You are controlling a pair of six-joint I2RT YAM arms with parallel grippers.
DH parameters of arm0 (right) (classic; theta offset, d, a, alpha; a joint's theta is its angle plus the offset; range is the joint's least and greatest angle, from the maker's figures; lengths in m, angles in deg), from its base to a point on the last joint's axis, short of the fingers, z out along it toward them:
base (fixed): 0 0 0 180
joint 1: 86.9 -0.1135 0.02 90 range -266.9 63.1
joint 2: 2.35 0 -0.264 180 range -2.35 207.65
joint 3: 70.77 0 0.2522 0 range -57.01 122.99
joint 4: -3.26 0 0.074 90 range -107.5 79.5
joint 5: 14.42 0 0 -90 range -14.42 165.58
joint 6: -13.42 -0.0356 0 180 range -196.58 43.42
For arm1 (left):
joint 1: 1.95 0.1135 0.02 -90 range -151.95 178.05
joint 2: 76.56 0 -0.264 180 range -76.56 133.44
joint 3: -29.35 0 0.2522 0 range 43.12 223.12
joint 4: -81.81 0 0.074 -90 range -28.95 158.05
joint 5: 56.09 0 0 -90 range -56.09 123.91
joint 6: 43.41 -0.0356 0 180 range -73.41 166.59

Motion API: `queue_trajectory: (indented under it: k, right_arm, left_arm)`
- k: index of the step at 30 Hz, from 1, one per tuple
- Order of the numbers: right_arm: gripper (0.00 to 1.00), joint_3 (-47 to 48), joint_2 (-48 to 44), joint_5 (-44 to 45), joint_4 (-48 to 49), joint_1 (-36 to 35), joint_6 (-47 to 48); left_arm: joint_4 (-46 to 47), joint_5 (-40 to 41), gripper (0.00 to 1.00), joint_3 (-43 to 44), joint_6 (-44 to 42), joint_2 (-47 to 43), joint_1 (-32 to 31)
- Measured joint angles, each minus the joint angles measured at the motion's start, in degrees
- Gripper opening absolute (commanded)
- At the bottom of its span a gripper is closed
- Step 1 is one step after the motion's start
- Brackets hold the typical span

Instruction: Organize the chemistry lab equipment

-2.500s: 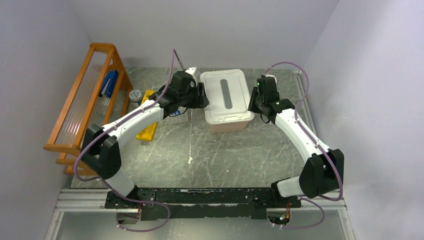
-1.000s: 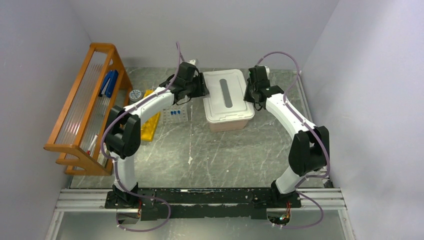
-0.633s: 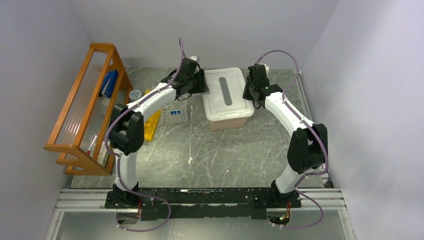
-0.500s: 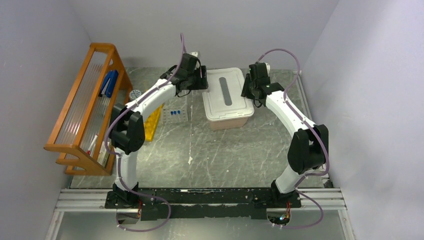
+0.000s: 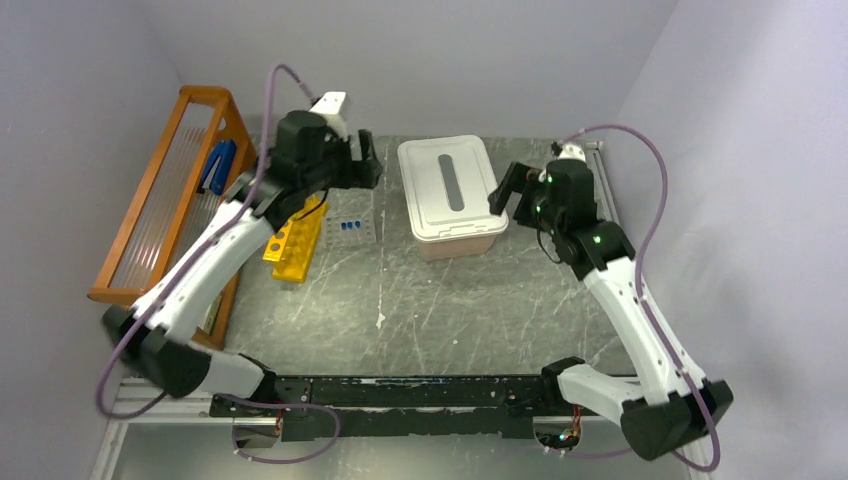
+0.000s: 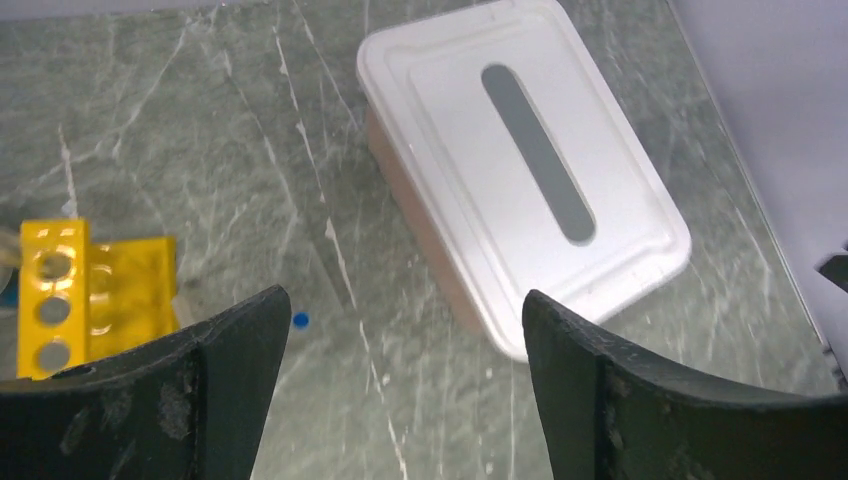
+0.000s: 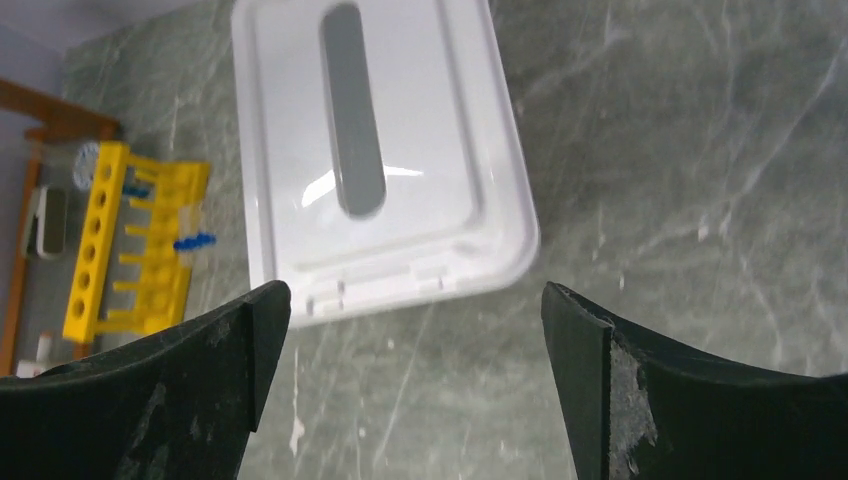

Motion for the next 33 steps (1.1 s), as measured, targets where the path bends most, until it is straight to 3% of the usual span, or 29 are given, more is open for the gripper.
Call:
queue_trajectory:
  k: [8, 16, 24, 33]
  right_arm:
    - [1.0, -12.2, -16.1, 0.2, -9.7, -0.5, -5.4]
    - [1.0, -9.0, -21.9, 7.3, -19.0, -0.5, -8.1]
    - [1.0, -6.6, -29.5, 10.0, -26.4, -0.5, -5.9]
    - [1.0, -4.2, -32.7, 10.0, -28.1, -0.4, -3.5]
  left_arm:
    - [-5.9, -2.7, 0.87, -17.0, -3.4, -26.0, 0.0]
    - [-18.4, 4.8, 0.88, -18.9, -3.1, -43.8, 0.0]
    - [-26.9, 8.8, 0.89, -18.8, -1.6, -49.0, 0.0]
    - [-28.0, 9.6, 0.89, -22.2, 0.0, -52.0, 0.0]
